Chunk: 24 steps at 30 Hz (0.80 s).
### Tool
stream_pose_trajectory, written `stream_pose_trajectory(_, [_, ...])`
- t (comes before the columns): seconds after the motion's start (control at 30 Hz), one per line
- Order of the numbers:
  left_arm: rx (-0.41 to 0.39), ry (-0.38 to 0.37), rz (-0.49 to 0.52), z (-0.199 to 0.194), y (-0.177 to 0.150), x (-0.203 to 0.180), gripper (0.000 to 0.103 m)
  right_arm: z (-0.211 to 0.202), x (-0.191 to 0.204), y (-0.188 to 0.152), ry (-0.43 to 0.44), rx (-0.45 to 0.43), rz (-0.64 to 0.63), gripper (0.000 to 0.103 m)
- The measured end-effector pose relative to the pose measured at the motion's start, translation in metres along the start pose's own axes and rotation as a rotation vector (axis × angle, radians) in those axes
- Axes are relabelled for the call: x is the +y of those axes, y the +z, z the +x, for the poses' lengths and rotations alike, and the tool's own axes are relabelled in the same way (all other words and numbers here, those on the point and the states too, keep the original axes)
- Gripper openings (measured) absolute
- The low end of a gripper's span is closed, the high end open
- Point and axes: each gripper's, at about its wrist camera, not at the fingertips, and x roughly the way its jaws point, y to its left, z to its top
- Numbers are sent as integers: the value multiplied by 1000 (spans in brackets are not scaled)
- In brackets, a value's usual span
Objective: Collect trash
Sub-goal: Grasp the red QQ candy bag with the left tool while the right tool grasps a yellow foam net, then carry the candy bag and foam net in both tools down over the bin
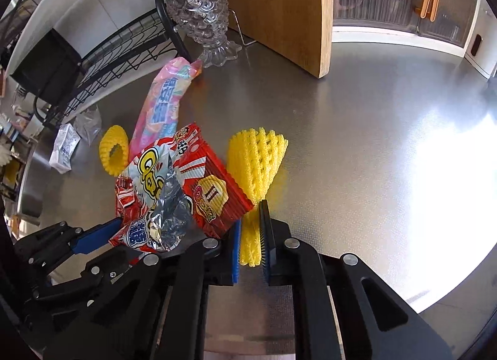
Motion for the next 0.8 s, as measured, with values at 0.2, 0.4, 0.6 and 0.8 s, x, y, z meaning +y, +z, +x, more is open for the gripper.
stream_pose_trajectory(0.2, [-27,24,-4,-40,-37,9,25,-24,24,-36,6,-22,-6,12])
stream_pose_trajectory(0.4, [-47,63,-35,-81,-91,25,25,-43,61,-79,25,-36,-27,12])
stream_pose_trajectory(0.6, [-36,108,-105,-120,-154,50,25,-53,111,-127,63,-24,-84,12])
stream_pose_trajectory(0.8, [-2,158,-177,-147,-216,71,25,-48,150,-177,104,28,-128,12])
